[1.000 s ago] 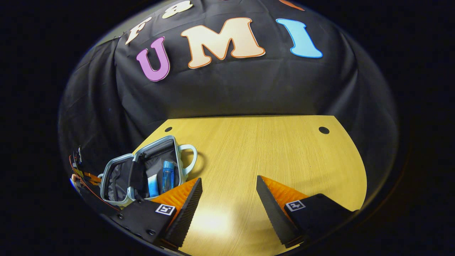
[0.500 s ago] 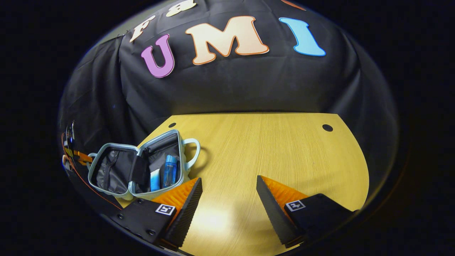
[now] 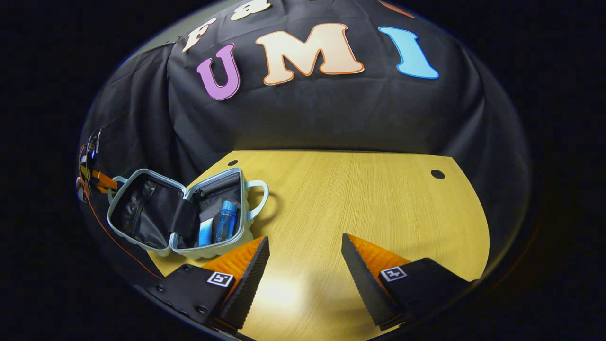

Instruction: First open the suitcase, pack the skin care products into it, and then close the suitcase.

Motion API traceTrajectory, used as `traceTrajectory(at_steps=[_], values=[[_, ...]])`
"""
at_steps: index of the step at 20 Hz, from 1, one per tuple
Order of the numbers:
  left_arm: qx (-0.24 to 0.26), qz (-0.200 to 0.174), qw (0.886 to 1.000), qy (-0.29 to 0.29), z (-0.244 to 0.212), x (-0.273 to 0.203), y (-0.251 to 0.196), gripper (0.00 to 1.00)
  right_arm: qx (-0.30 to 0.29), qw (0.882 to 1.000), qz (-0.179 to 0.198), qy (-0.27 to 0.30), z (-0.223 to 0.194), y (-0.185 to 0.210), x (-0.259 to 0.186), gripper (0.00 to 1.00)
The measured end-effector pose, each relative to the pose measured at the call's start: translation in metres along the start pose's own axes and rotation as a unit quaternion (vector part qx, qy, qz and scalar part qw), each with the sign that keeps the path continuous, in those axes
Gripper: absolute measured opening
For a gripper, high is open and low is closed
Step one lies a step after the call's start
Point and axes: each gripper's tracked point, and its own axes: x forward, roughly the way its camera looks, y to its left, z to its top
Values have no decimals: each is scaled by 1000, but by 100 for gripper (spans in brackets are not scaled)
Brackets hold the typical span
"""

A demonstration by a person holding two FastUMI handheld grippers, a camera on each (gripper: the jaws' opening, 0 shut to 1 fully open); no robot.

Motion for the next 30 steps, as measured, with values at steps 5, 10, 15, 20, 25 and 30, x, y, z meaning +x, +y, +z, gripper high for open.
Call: traceTrajectory(at_steps=[5, 10, 15, 20, 25, 30], values=[[30, -16, 999, -11, 3, -4, -54, 0, -8, 1000, -5, -13, 2, -8, -3, 96], [67, -45, 997, -11, 1, 4, -119, 0, -12, 1000, -1, -23, 1, -11, -10, 96], [94, -83, 992, 1, -10, 24, -187, 0, -8, 999, -14, -31, -6, -26, -21, 96], [119, -123, 985, 29, -32, 56, -251, 0, 1, 999, -29, -32, -12, -46, -35, 96], [139, -142, 978, 68, -64, 92, -296, 0, 1, 999, -47, -26, -21, -62, -46, 90], [145, -149, 972, 112, -96, 131, -324, 0, 6, 998, -58, -25, -25, -69, -49, 90]])
